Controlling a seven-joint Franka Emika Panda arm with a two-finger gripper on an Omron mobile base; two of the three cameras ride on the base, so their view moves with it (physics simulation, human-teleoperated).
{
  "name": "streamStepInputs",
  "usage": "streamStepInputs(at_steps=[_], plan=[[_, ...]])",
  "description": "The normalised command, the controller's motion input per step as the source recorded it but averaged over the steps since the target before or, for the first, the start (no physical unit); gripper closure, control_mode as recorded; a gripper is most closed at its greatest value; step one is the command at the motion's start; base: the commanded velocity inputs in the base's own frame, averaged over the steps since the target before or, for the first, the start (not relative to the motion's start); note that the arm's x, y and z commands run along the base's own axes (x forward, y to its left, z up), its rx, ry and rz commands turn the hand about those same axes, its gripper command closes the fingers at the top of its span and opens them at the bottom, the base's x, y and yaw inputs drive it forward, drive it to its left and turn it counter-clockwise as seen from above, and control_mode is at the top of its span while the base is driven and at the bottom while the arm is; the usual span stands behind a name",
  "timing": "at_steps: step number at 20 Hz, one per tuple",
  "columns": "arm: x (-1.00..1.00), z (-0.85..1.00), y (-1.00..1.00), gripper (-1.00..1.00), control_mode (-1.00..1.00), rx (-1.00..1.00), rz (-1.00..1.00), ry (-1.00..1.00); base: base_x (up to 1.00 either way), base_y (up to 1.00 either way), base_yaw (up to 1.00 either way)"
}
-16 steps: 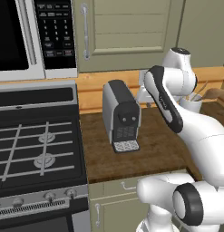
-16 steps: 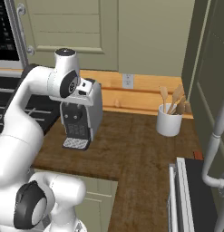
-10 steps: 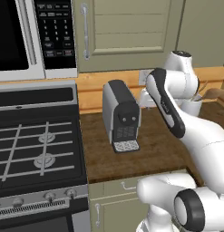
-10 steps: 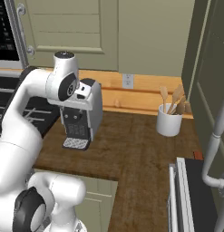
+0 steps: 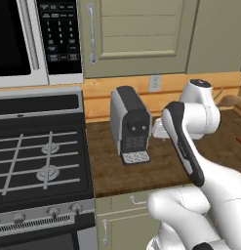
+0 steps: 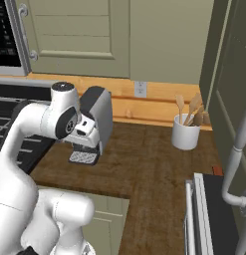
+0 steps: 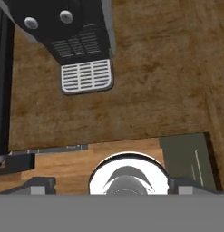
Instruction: Take a straw from the drawer in front and place it inside the glass cup on the dining counter.
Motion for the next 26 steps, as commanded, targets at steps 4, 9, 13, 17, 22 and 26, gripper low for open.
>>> streamStepInputs(at_steps=[4, 9, 13, 17, 22, 26], plan=[[-0.57, -0.5, 0.0, -1.0, -1.0, 0.02, -0.09, 0.0, 0.0, 0.0, 0.0], [-0.26, -0.41, 0.0, -1.0, -1.0, 0.0, -0.06, 0.0, 0.0, 0.0, 0.0], [-0.11, -0.06, 0.0, -1.0, 1.0, 0.0, -0.01, -0.03, -0.2, 0.03, 0.0], [0.0, 0.0, 0.0, -1.0, 1.0, 0.0, 0.0, 0.0, -0.55, 0.34, 0.0], [0.0, 0.0, 0.0, -1.0, 1.0, 0.0, 0.0, 0.0, -0.3, 0.42, 0.0], [0.0, 0.0, 0.0, -1.0, 1.0, 0.0, 0.0, 0.0, -0.06, 0.56, 0.0]])
